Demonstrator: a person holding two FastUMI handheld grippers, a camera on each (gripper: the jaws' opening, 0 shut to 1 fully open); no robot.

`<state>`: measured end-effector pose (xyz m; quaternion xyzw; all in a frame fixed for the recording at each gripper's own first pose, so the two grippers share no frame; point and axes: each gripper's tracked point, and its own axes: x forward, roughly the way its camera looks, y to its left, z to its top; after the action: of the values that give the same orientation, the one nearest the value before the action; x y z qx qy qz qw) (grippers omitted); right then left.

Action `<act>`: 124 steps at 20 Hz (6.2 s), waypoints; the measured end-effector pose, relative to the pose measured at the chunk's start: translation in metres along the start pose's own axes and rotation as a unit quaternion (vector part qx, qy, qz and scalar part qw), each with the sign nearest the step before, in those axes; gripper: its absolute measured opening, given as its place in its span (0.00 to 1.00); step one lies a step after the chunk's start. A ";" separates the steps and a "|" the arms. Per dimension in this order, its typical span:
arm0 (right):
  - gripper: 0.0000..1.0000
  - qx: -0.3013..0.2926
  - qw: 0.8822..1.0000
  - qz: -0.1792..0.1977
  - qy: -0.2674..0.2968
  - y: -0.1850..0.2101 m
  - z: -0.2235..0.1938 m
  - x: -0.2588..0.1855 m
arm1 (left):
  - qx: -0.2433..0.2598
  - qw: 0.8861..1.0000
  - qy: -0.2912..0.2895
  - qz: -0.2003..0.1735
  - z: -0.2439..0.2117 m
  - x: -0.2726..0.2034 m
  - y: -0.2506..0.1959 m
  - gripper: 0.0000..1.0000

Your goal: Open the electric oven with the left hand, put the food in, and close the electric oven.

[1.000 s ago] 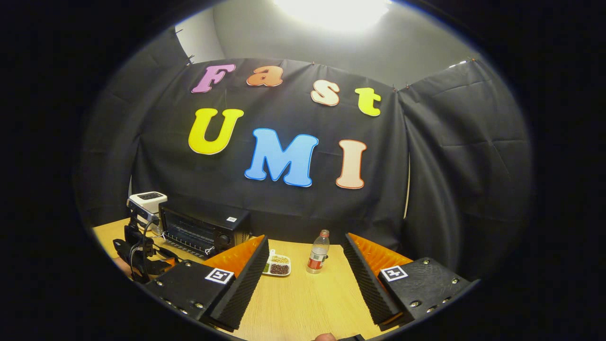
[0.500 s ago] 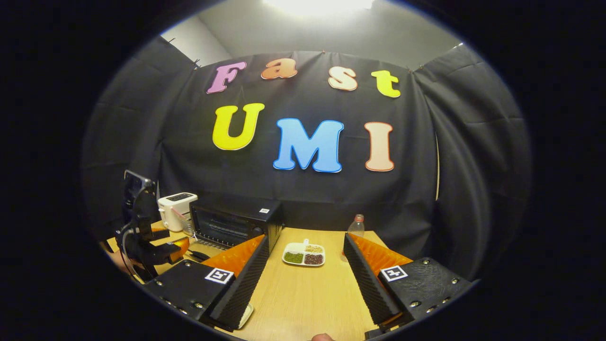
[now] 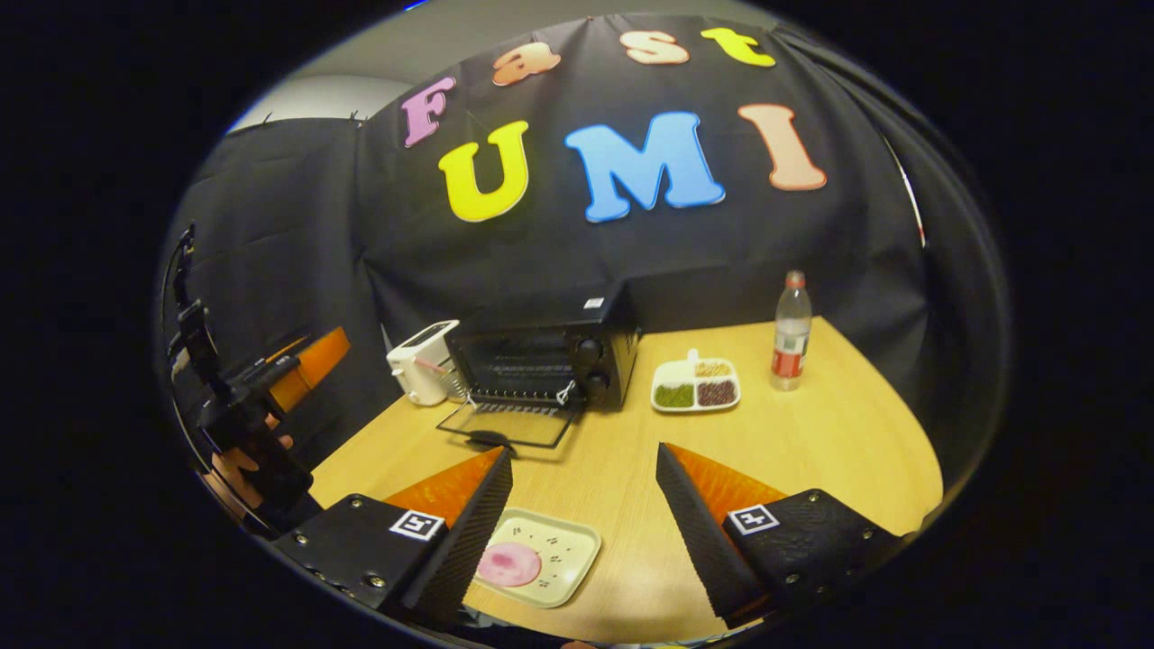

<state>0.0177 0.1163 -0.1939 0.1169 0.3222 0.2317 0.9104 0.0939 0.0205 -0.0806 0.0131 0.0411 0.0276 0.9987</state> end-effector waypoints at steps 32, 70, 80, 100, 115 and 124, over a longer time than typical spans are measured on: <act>0.37 0.183 0.888 0.018 0.421 -0.012 -0.193 0.057 | 0.001 0.996 -0.008 0.085 0.014 -0.059 0.072 1.00; 0.01 0.562 0.821 0.023 0.097 0.049 0.014 0.225 | 0.006 0.998 0.002 0.068 -0.005 0.059 0.108 1.00; 0.01 0.636 0.770 -0.030 0.027 0.054 0.031 0.300 | 0.016 0.998 0.025 0.055 -0.032 0.097 0.138 1.00; 0.97 0.596 0.802 0.026 0.010 0.064 0.053 0.316 | -0.002 0.999 0.038 0.039 -0.042 0.107 0.126 0.91; 0.97 0.189 0.981 0.040 -0.006 0.025 0.038 0.171 | -0.041 0.992 0.112 -0.033 -0.105 0.069 0.024 0.93; 0.98 0.027 0.998 -0.037 -0.046 -0.033 0.034 0.092 | -0.056 0.970 0.222 -0.078 -0.192 0.049 -0.028 0.96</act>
<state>0.1145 0.1311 -0.2289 0.1396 0.2902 0.1835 0.9288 0.1287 -0.0001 -0.2764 -0.0528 0.2615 -0.0458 0.9627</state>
